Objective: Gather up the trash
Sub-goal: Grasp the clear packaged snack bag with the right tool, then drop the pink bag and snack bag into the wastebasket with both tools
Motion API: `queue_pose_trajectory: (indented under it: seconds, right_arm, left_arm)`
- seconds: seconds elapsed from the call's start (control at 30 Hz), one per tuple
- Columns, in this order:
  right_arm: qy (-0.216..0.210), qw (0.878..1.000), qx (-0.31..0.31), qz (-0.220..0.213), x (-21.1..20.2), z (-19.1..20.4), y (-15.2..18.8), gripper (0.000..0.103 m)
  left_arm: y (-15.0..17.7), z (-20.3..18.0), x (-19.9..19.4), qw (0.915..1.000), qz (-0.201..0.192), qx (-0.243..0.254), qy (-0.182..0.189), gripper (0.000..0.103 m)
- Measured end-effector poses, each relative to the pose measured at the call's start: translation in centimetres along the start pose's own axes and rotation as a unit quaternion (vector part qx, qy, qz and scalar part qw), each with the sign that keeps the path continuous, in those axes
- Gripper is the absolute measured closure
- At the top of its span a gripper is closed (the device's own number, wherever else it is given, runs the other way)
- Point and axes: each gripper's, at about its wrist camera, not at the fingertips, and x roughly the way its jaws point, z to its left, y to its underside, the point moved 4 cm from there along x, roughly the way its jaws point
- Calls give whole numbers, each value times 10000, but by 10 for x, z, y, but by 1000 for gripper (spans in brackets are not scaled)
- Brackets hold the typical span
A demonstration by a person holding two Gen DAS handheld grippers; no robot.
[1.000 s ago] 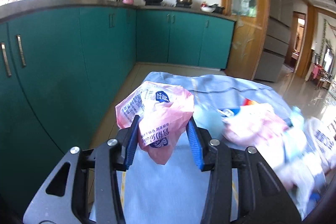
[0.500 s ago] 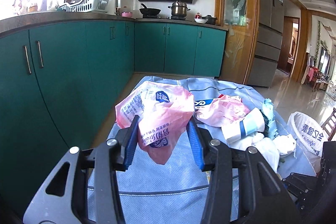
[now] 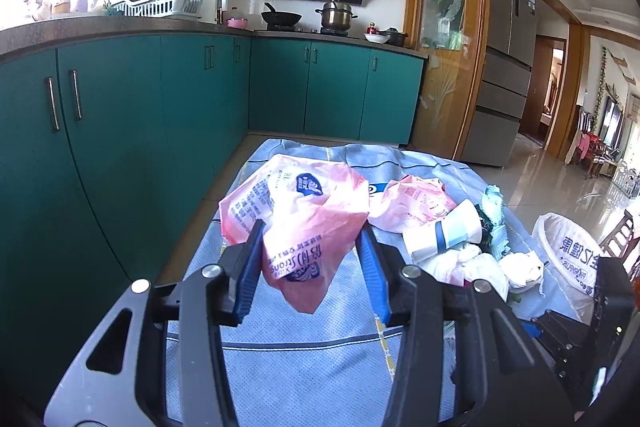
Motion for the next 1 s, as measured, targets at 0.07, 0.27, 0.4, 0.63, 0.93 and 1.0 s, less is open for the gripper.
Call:
queue_pose_trajectory:
  seconds: [0.07, 0.27, 0.4, 0.63, 0.93, 1.0]
  right_arm:
    - [-23, 10000, 7, 76, 5, -1, -2, 15]
    - [25, 9996, -76, 271, 17, 2, -1, 23]
    - [-118, 9997, -30, 215, 10, 4, 3, 39]
    - [78, 9991, 119, -394, -45, -8, 1, 40]
    - [1769, 9680, 827, -1575, -171, -114, 18, 40]
    - [2276, 9509, 1190, -1727, -195, -158, 28, 40]
  left_arm:
    - [1, 0, 0, 10000, -10, 13, 7, 56]
    - [2, 1, -1, 10000, -10, 23, 19, 56]
    - [0, -1, -6, 10000, -72, 19, 10, 56]
    - [-12, -28, -25, 9993, -262, 209, 160, 56]
    - [-29, -157, -19, 9853, -347, 886, 1417, 56]
    - [-30, -197, -10, 9774, -348, 1060, 1798, 56]
